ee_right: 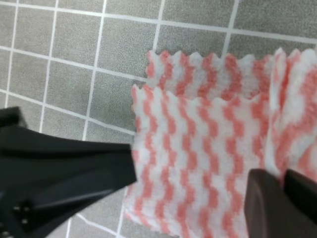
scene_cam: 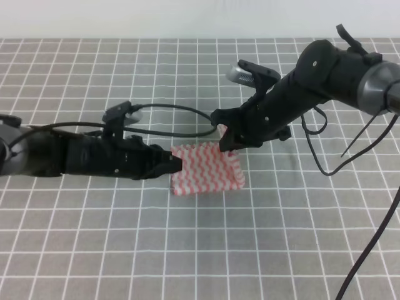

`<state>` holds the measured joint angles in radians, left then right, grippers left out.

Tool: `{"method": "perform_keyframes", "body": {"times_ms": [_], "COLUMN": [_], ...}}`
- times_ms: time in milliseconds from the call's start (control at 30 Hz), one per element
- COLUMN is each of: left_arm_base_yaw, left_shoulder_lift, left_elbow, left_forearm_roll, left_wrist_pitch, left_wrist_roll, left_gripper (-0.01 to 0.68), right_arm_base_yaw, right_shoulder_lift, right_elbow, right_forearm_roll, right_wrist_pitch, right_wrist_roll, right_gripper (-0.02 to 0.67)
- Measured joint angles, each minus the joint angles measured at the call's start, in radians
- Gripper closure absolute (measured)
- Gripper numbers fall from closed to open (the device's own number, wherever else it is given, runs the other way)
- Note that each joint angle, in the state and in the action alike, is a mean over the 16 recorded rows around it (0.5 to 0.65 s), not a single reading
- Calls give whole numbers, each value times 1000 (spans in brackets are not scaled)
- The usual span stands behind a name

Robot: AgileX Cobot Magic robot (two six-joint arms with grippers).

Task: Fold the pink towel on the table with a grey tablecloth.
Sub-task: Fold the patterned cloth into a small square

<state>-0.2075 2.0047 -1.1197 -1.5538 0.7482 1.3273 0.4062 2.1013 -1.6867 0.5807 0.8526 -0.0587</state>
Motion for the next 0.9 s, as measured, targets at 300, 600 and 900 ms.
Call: {"method": "perform_keyframes", "body": {"times_ms": [300,600,900], "left_arm_base_yaw": [-2,-1,-1], "left_shoulder_lift": [40,48,49], "left_elbow": [0,-1,-1], "left_forearm_roll": [-11,-23,-26], "left_wrist_pitch": [-10,-32,-36], "left_wrist_roll": [15,33,38], "left_gripper": [676,677,677], "right_arm_base_yaw": [7,42,85], "right_shoulder_lift": [1,5,11], "right_elbow": [-1,-18,-36], "right_forearm_roll": [12,20,23], "right_wrist_pitch": [-5,-11,-31], "right_wrist_roll": [0,0,0], "right_gripper": [660,661,661]}}
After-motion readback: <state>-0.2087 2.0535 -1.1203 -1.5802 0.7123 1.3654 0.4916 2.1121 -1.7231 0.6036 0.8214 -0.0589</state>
